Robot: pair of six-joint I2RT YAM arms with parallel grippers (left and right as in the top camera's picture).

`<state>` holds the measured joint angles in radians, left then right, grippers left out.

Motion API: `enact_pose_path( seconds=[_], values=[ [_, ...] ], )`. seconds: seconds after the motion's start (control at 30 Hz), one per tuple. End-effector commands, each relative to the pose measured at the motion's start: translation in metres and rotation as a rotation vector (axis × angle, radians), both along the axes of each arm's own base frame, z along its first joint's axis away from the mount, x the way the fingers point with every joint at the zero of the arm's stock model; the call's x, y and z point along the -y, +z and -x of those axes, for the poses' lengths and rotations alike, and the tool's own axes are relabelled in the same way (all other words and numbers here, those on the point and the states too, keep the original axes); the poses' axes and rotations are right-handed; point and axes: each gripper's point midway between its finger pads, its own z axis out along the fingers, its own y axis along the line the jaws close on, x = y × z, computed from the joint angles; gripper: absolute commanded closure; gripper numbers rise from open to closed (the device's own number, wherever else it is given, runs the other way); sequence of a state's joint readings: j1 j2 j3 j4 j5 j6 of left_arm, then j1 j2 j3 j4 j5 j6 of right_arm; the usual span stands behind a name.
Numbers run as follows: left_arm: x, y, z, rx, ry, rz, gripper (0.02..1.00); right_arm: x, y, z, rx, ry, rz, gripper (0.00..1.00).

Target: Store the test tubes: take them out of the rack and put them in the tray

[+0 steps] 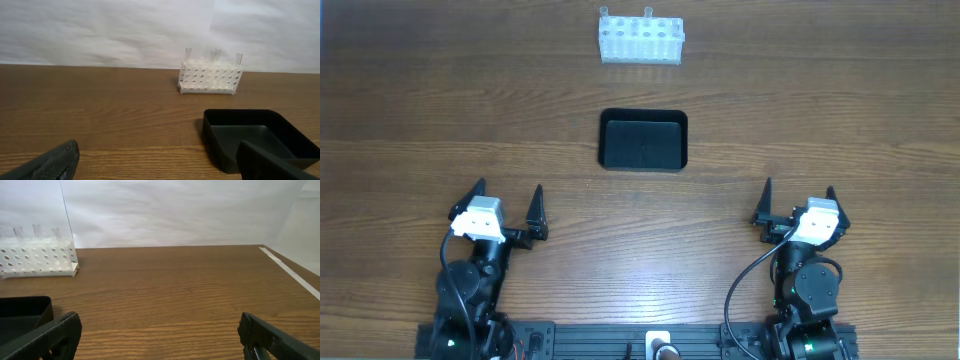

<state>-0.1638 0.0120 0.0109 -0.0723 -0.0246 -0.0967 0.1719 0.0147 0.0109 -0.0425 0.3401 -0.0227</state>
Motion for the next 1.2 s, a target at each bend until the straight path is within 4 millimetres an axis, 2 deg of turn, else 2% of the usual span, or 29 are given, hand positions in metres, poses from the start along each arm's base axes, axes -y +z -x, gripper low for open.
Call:
enact_pose_path(
  seconds=[0.03, 1.03, 1.2],
  values=[
    [0.001, -0.001, 0.000, 0.003, -0.009, -0.013, 0.018, -0.001, -0.001, 0.000, 0.003, 0.003, -0.010, 0.009],
    [0.000, -0.003, -0.001, -0.008, -0.010, 0.000, 0.018, -0.001, -0.001, 0.000, 0.004, 0.003, -0.010, 0.009],
    [-0.005, 0.012, -0.016, 0.019, -0.013, 0.011, 0.023, -0.001, -0.001, 0.000, 0.003, 0.003, -0.010, 0.009]
  ],
)
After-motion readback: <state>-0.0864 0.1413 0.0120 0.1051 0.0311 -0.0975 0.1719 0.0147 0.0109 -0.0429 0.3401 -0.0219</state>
